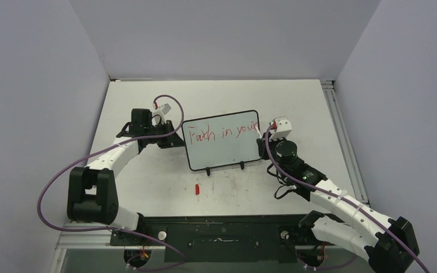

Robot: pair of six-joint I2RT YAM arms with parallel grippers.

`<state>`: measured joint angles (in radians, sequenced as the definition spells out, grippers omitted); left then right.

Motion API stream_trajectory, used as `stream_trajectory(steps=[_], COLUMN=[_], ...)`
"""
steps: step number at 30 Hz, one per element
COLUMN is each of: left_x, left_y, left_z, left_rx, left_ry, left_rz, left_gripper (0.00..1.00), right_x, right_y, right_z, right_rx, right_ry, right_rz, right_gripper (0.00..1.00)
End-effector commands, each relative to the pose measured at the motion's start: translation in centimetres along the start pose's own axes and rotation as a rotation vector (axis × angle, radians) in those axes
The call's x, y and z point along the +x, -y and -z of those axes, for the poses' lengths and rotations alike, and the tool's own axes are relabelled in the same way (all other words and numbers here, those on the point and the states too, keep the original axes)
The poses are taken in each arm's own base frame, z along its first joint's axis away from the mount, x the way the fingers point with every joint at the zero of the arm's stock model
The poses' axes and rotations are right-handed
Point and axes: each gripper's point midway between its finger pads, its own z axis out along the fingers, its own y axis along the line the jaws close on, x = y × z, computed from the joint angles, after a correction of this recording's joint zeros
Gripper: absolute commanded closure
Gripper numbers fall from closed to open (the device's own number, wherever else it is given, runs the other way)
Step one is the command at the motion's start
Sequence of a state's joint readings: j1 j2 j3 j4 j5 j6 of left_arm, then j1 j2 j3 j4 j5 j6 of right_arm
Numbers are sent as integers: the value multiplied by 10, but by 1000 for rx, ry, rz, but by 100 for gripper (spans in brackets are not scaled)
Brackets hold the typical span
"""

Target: Write a sentence on the whiteboard

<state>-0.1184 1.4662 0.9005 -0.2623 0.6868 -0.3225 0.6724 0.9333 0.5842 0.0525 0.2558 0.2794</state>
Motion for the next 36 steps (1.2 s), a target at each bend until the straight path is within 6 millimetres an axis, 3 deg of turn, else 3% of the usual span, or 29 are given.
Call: stream_trajectory(steps=[1, 7, 13, 20, 31, 36], left_x=[-18, -18, -18, -18, -19, -18], left_y=[11, 12, 14, 16, 15, 14], left_z=[8, 10, 12, 14, 16, 16], left_rx=[2, 2, 4, 8, -4, -11], left_ry=[60, 65, 71, 75, 84, 83], left_rz=[-48, -49, -51, -52, -60, -60], left_gripper=[95, 95, 95, 95, 95, 95], right_x=[-24, -22, 1, 18, 19, 16], right_y=[-15, -33, -65, -81, -71, -53], right_z=[11, 22, 30, 25, 20, 15], right_rx=[-61, -101, -166, -211, -188, -197], right_ry=[47, 42, 14, -15, -28, -29], right_rz=[-40, -31, -14, -40, 23, 32], right_gripper=[95, 95, 95, 95, 95, 95])
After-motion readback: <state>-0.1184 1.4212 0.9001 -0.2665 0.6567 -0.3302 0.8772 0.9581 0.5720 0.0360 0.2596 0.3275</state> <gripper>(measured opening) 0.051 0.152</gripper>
